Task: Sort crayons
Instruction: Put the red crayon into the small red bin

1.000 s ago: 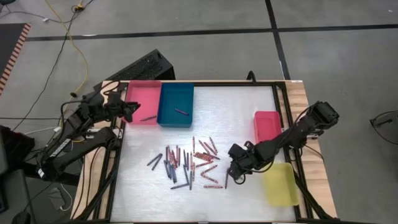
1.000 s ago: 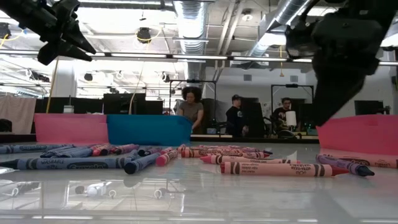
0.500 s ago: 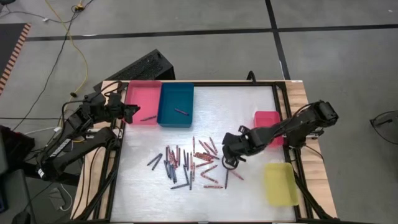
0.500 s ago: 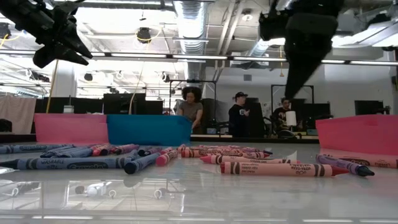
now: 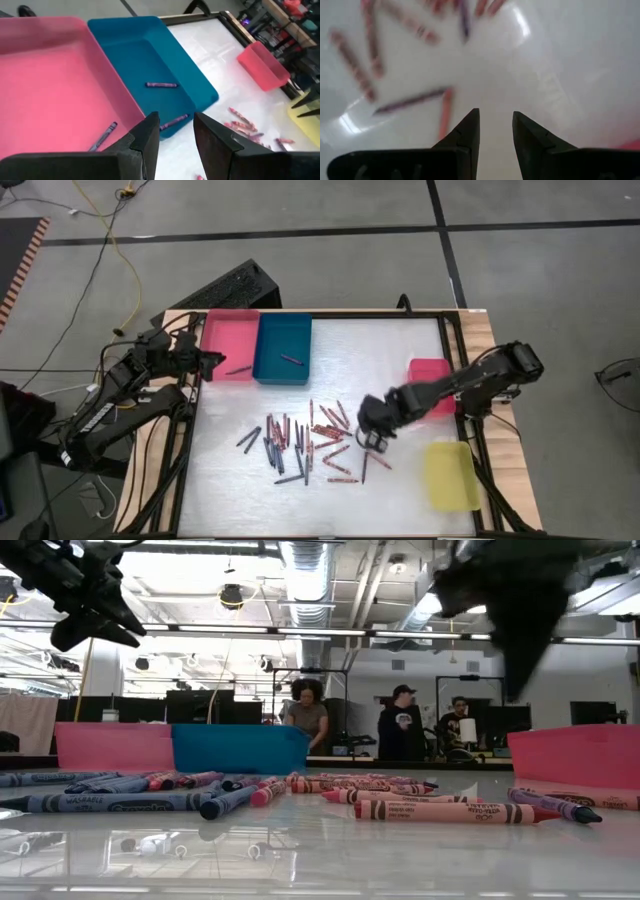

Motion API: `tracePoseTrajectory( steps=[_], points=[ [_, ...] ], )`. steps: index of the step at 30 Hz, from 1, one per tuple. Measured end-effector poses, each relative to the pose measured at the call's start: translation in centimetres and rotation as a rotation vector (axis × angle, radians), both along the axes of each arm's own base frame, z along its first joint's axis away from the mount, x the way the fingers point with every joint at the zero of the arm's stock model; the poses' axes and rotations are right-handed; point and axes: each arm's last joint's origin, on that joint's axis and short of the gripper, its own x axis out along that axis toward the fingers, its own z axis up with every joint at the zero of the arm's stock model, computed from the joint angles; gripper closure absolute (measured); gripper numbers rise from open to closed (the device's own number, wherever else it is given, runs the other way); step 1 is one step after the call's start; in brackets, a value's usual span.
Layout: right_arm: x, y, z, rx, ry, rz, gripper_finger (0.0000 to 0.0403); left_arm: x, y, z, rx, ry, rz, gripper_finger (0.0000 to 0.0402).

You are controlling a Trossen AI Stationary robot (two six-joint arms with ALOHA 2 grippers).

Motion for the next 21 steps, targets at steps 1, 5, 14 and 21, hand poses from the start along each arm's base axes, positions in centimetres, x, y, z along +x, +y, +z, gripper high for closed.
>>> tracePoseTrajectory(
  steps=[1, 5, 14, 21],
  points=[
    [-0.3, 0.7, -0.2, 0.004, 0.003, 0.002, 0.0291, 0.0, 0.0, 0.0, 0.000, 0.001, -0.011, 0.0291],
    [-1.4, 3.0, -0.6, 0.016, -0.003, -0.010, 0.0291, 0.0, -0.1, -0.2, 0.002, 0.021, -0.010, 0.0291],
    [-1.9, 6.4, -2.4, 0.065, -0.067, 0.025, 0.0291, -0.1, -0.1, -0.2, -0.004, 0.021, -0.012, 0.0291],
    [-0.1, 7.5, -6.1, 0.032, 0.022, 0.079, 0.0291, -0.1, 0.0, -0.1, 0.011, 0.025, 0.016, 0.0291]
  ],
)
